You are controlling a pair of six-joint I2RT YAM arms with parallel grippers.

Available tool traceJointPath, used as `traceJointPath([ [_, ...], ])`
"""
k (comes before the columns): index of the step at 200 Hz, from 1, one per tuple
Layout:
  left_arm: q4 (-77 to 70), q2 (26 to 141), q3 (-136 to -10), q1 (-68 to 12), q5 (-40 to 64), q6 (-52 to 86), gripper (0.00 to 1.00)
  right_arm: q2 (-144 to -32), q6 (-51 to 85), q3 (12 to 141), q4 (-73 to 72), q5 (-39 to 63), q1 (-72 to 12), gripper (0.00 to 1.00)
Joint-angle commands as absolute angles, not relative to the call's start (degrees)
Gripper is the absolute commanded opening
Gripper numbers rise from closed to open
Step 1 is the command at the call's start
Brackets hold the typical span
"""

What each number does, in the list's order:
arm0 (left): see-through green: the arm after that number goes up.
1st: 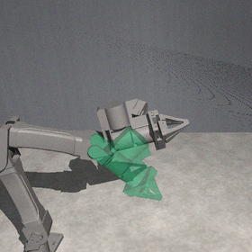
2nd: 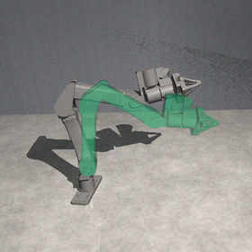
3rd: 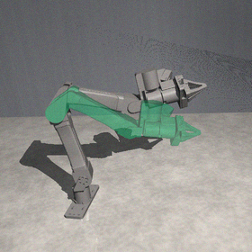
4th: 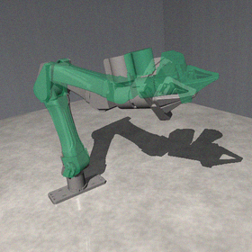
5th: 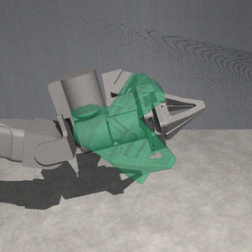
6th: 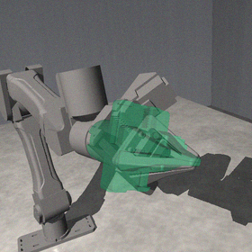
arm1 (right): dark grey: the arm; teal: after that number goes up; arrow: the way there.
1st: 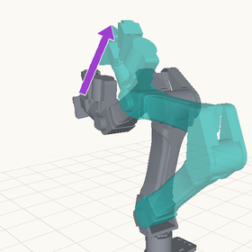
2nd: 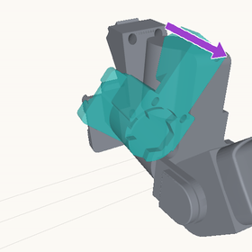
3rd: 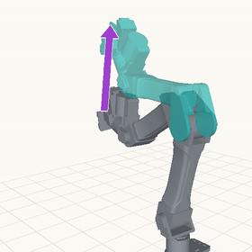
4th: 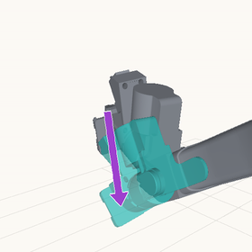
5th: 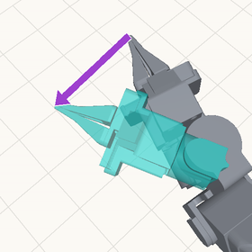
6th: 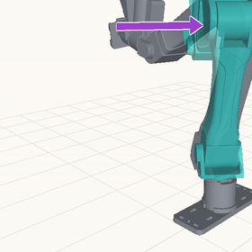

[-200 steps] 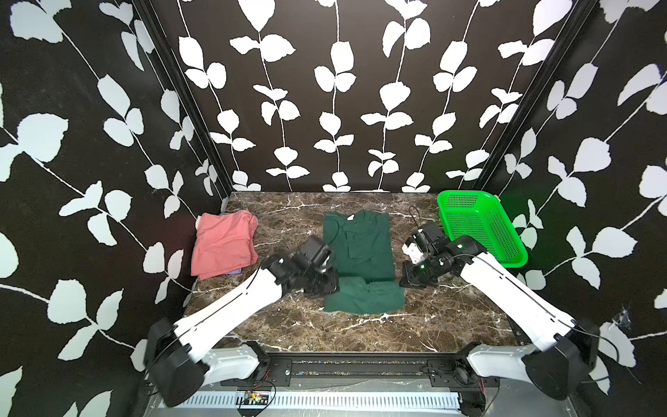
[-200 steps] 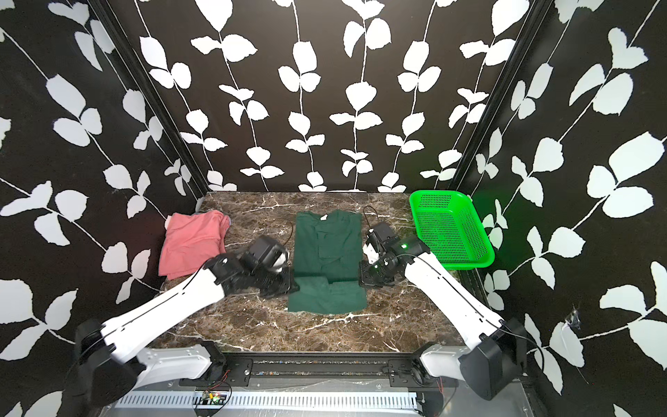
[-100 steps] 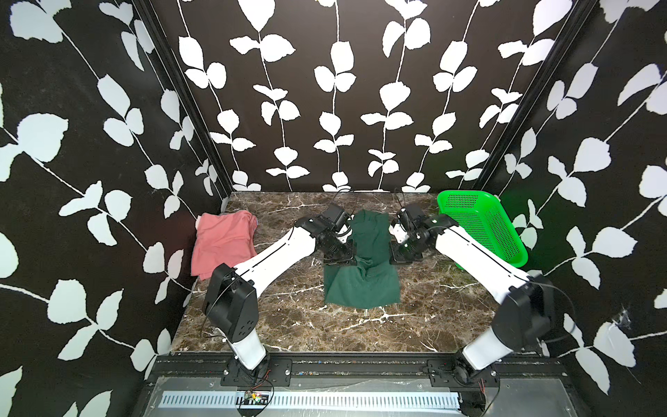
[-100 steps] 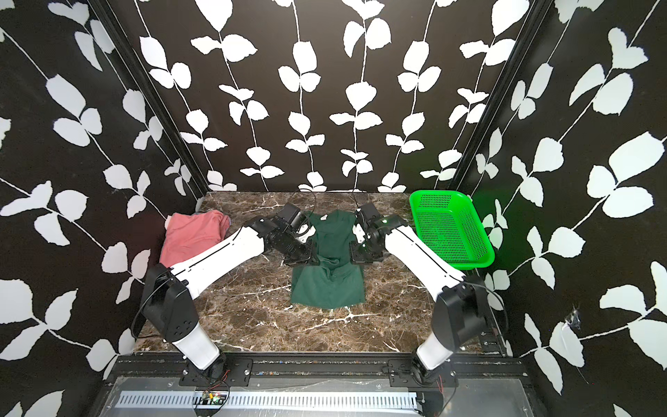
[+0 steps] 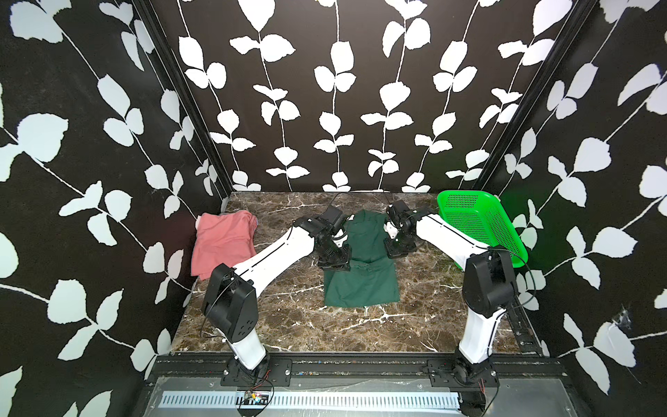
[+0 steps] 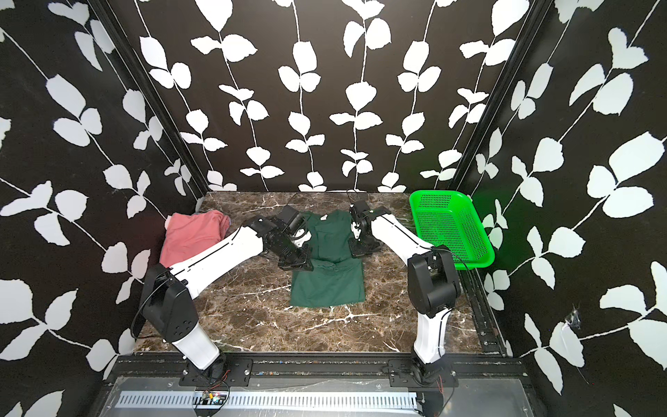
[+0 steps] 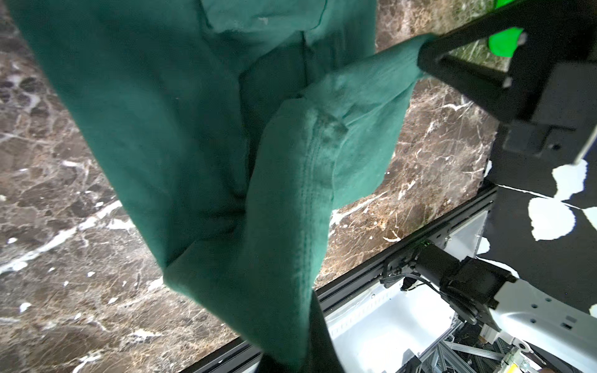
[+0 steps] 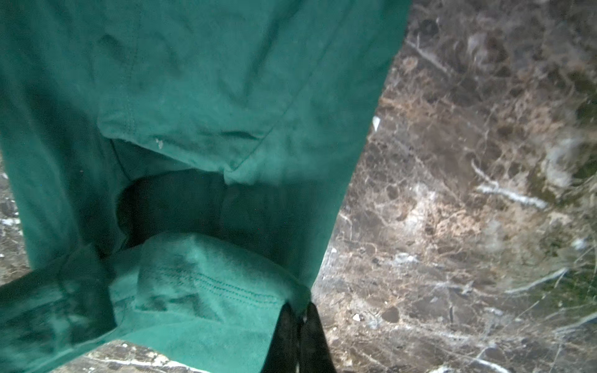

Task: Fold and stack t-shirts
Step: Fold the T-shirt.

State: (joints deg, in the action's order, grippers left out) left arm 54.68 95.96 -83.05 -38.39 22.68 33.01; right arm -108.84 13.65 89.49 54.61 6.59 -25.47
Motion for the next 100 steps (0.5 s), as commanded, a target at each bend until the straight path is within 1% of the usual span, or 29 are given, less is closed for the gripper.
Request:
traceJointPath([
  [1,57.8,95.3,-82.6,-37.8,21.0,31.7,0.00,-110.4,12.3,93.0,54.6,4.6,-25.3,0.00],
  [34,58.9,99.0,-82.9,-36.8,17.3,30.5,0.00,-112.1,12.8,93.3,53.4,5.6,-25.3,0.00],
  [57,60.7,103.0,-85.4,-36.3,8.6,30.2,0.00,-112.1,13.7,92.7,52.1,5.9,-25.3,0.00],
  [74,59.2,105.0,-86.6,-35.9,3.9,30.3,0.00,-111.8,14.2,92.3,51.0,6.1,-25.3,0.00],
  [100,56.1,107.7,-89.3,-35.6,0.2,29.5,0.00,-111.4,14.6,92.0,50.4,6.1,-25.3,0.00],
])
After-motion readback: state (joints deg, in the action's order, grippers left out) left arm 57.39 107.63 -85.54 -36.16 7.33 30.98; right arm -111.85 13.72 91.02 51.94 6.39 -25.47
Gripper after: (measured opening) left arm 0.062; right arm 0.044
